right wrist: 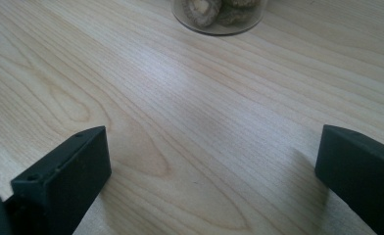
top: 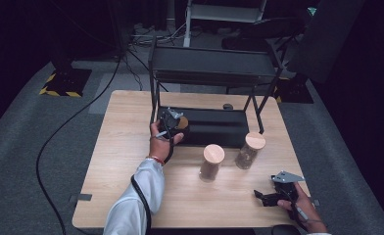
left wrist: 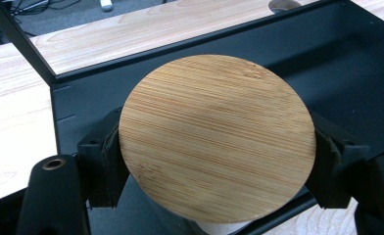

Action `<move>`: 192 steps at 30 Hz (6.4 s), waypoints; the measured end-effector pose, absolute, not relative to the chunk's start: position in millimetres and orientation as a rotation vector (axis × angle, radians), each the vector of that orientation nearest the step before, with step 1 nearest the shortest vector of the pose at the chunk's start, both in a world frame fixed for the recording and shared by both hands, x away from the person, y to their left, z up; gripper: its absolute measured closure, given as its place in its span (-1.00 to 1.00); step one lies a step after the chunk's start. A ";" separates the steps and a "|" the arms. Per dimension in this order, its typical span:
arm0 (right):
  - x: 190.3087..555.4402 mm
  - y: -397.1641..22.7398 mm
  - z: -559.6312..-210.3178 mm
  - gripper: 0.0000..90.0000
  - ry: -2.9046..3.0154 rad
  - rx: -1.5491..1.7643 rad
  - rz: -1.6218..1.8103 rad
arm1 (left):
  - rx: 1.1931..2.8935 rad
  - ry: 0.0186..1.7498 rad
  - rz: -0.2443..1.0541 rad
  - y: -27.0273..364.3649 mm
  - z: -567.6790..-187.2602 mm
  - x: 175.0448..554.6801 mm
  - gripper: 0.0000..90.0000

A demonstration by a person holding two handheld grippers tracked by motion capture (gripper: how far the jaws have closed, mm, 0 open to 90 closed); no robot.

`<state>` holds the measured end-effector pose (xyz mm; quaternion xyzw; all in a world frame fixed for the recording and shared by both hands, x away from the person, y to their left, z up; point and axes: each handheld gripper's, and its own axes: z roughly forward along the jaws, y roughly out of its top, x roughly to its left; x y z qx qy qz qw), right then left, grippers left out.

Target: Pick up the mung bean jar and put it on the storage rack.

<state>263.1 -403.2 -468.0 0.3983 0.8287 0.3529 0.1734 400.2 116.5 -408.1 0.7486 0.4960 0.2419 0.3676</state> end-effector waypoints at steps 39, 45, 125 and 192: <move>263.2 -403.2 -468.0 -1.00 2.350 1.129 1.001 | 1.973 1.240 0.652 108.9 -418.7 400.1 -0.67; 263.2 -403.2 -468.0 -1.00 2.350 1.129 1.001 | 1.981 1.232 0.689 107.9 -419.7 394.4 -0.78; 263.2 -403.2 -468.0 -1.00 2.350 1.129 1.001 | 2.169 0.921 0.826 165.4 -428.5 277.5 -0.95; 263.1 -403.1 -467.9 -1.00 2.350 1.130 1.000 | 2.186 1.071 0.491 268.2 -459.5 231.3 -0.97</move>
